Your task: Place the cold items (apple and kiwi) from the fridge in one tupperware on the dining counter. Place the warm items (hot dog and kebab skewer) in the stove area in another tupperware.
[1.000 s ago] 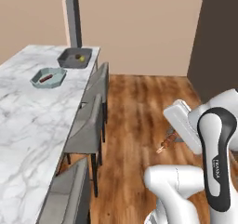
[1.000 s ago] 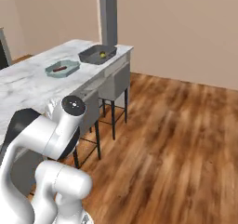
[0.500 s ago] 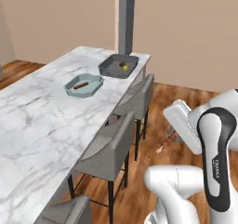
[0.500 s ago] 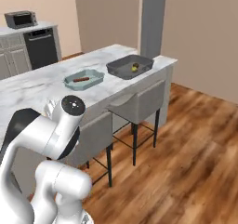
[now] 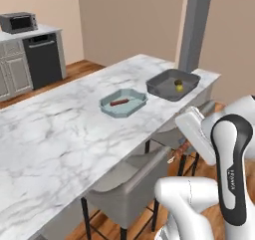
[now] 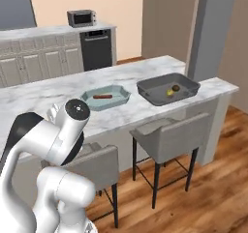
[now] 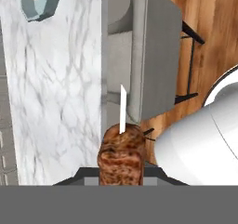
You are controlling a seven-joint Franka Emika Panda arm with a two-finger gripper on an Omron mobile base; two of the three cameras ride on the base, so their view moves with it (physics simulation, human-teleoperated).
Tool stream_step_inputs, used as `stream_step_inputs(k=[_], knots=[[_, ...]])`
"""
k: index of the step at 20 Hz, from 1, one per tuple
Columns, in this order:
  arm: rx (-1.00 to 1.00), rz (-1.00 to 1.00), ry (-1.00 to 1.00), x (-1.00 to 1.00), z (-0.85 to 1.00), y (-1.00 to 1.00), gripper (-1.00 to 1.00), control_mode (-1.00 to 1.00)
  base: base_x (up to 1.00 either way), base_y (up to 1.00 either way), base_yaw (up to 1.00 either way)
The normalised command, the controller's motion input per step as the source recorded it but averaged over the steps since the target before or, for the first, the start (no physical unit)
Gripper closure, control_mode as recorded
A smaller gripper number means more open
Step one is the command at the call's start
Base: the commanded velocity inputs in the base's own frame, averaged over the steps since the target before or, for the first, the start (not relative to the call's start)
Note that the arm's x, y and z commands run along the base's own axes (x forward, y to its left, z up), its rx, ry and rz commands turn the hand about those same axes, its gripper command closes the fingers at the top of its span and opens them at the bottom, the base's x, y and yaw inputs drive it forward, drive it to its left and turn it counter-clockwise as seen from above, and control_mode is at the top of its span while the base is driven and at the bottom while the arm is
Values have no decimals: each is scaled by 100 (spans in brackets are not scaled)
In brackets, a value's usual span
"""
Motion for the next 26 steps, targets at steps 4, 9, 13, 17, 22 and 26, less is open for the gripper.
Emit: stream_step_inputs(k=[4, 9, 13, 17, 22, 26], knots=[[0, 0, 0, 0, 0, 0, 100, 100, 99, -29, 58], [0, 0, 0, 0, 0, 0, 100, 100, 98, -30, 59], [0, 0, 0, 0, 0, 0, 100, 100, 82, -49, 51], [0, 0, 0, 0, 0, 0, 100, 100, 64, -64, 43], [0, 0, 0, 0, 0, 0, 100, 100, 20, -79, 24], [0, 0, 0, 0, 0, 0, 100, 100, 5, -85, 0]])
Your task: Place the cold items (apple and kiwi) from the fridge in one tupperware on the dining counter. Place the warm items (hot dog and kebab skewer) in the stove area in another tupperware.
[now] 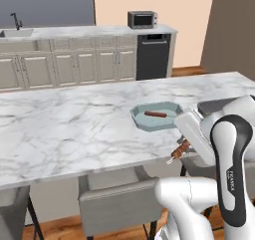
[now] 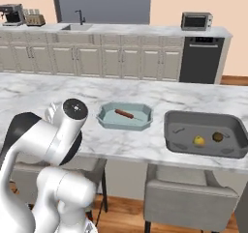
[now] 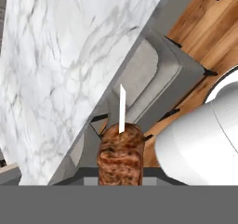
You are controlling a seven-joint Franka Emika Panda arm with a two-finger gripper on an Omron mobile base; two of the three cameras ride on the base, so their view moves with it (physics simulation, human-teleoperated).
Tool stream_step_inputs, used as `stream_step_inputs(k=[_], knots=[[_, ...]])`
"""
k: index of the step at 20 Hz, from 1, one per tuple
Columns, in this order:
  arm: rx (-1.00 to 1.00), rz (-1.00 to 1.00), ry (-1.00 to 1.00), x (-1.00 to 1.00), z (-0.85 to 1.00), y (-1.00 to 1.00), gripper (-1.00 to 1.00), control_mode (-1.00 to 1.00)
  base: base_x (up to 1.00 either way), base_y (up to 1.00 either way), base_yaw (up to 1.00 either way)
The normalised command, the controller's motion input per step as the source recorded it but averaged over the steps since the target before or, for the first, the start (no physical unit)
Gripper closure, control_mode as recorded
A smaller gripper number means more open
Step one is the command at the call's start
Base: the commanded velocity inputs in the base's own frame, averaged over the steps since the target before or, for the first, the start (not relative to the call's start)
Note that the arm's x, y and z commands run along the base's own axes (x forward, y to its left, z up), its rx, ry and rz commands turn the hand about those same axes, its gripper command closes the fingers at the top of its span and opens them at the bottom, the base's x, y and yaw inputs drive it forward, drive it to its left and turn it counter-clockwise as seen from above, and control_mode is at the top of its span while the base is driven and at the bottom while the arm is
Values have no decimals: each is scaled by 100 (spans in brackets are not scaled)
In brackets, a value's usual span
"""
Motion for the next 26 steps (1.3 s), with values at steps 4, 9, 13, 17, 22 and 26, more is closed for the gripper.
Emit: stream_step_inputs(k=[4, 9, 13, 17, 22, 26], knots=[[0, 0, 0, 0, 0, 0, 100, 100, 28, -83, 0], [0, 0, 0, 0, 0, 0, 100, 100, 71, -62, 3], [1, 0, 5, 25, 2, -7, 100, -100, 75, -20, 0], [3, -15, 21, 100, 3, -12, 100, -100, 0, 0, 0], [0, -33, 22, 100, 0, 1, 100, -100, 0, 0, 0], [0, -30, 37, 100, -7, 0, 100, -100, 0, 0, 0]])
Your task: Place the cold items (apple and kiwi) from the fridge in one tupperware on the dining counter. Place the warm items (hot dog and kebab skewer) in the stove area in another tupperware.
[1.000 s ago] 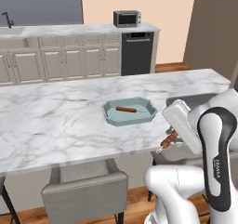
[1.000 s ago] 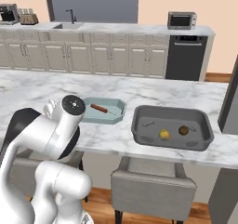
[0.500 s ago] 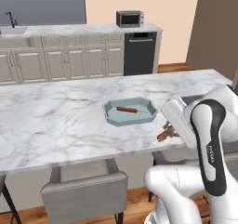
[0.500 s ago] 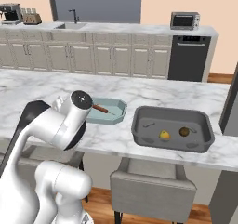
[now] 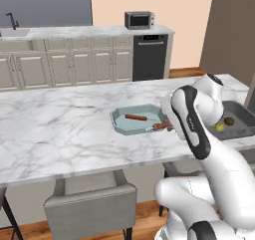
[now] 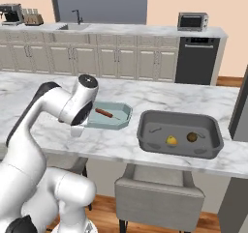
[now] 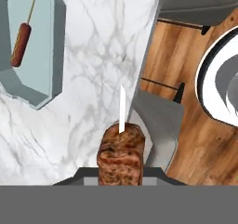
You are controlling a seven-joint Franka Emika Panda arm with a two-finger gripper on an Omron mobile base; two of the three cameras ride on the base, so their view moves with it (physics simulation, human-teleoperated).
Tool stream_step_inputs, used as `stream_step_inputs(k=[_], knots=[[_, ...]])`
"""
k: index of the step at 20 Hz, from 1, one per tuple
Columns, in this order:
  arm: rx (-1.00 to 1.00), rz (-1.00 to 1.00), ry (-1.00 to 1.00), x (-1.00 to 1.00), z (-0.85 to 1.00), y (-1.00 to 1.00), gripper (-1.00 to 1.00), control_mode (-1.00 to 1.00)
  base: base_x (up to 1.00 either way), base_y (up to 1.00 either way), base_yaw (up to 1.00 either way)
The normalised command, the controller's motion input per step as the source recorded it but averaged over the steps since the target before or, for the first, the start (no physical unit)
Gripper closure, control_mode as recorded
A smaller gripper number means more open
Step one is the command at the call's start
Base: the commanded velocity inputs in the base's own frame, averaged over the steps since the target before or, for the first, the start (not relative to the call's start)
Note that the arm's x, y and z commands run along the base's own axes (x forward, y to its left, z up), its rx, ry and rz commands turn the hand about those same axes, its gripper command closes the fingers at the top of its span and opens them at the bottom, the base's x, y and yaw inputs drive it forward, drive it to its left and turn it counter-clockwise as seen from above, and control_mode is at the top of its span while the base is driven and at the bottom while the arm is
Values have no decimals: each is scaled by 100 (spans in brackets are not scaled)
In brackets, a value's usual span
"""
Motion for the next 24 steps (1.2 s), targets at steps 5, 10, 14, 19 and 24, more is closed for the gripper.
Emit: stream_step_inputs(k=[5, 10, 14, 19, 24], knots=[[0, -28, 45, 100, -20, 4, 100, -100, 0, 0, 0], [0, -11, 44, 98, -30, -2, 100, -100, 0, 0, 0], [-1, -4, 30, 100, -36, 4, 100, -100, 0, 0, 0], [-8, -2, 4, 89, -53, 17, 100, -100, 0, 0, 0], [-7, -1, 0, 79, -60, 10, 100, -100, 0, 0, 0]])
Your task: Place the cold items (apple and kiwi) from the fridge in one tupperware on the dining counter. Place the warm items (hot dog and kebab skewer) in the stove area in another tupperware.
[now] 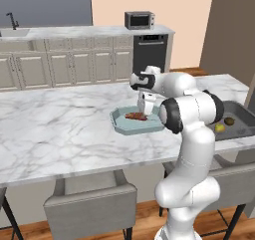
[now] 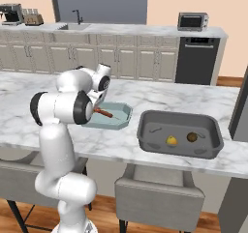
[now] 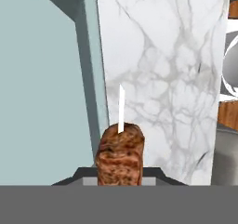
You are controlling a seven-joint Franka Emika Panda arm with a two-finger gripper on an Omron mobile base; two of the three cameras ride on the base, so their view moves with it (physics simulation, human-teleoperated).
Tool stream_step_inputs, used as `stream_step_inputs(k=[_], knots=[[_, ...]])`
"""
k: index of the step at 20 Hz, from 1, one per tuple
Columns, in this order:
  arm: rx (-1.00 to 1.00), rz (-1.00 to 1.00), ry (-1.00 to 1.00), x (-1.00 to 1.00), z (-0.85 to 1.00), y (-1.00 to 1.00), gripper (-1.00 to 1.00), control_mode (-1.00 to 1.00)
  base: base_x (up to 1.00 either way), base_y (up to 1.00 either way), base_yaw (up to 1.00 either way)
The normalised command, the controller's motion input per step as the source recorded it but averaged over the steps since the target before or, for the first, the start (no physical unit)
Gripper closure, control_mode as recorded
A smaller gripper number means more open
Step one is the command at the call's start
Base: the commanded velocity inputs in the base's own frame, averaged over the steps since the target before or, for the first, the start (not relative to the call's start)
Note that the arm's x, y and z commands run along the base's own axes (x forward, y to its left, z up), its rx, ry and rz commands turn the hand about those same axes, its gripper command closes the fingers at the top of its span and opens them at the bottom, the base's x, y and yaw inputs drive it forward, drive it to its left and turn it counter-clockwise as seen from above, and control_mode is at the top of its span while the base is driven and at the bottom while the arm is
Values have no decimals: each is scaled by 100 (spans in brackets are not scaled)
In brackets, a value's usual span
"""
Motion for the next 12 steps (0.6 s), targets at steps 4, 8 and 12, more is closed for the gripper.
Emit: stream_step_inputs(k=[4, 8, 12], knots=[[-1, 0, 1, 70, -60, 0, 100, -100, 0, 0, 0], [-1, -1, 0, 43, -50, 0, 100, -100, 0, 0, 0], [0, -7, 0, 13, -40, 5, 100, -100, 0, 0, 0]])
